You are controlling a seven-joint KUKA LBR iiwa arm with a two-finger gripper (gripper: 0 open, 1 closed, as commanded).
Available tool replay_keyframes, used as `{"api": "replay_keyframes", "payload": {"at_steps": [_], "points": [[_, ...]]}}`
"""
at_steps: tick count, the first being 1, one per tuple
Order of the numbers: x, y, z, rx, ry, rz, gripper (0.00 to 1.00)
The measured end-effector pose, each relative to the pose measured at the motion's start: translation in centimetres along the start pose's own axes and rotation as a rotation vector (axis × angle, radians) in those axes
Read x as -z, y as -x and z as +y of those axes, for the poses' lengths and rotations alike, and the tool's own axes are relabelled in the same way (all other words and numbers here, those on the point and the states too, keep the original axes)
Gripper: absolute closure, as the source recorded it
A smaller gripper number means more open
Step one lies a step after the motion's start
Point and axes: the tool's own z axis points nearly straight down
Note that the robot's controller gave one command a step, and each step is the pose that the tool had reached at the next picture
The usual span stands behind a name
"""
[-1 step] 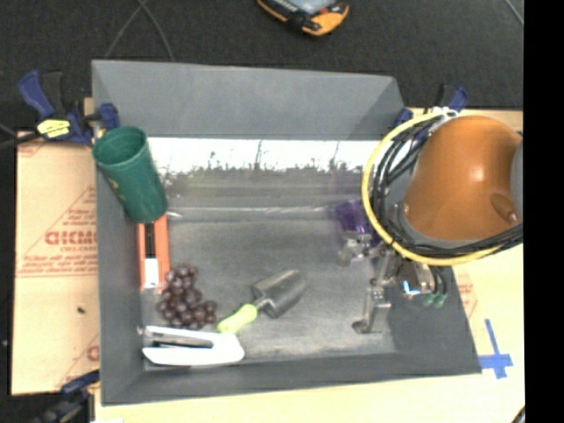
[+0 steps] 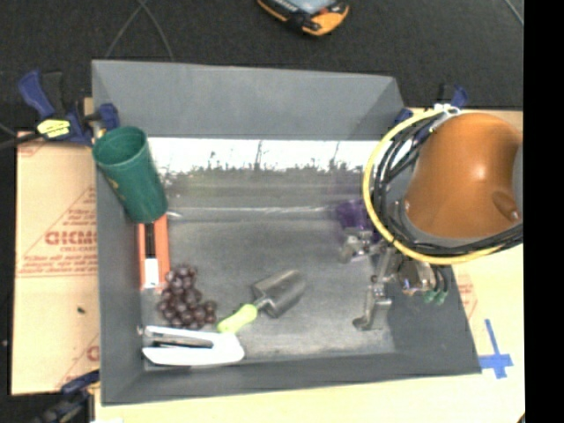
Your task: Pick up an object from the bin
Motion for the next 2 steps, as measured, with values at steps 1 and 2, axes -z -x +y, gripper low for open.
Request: {"api": "replay_keyframes", "payload": {"at_steps": [1,2], "points": [[-11.8,1.5,5.9,0.177,0.0,-0.004,0.0],[-8.3,4.8,9.1,0.219,-0.003,-0.011,0.0]]}}
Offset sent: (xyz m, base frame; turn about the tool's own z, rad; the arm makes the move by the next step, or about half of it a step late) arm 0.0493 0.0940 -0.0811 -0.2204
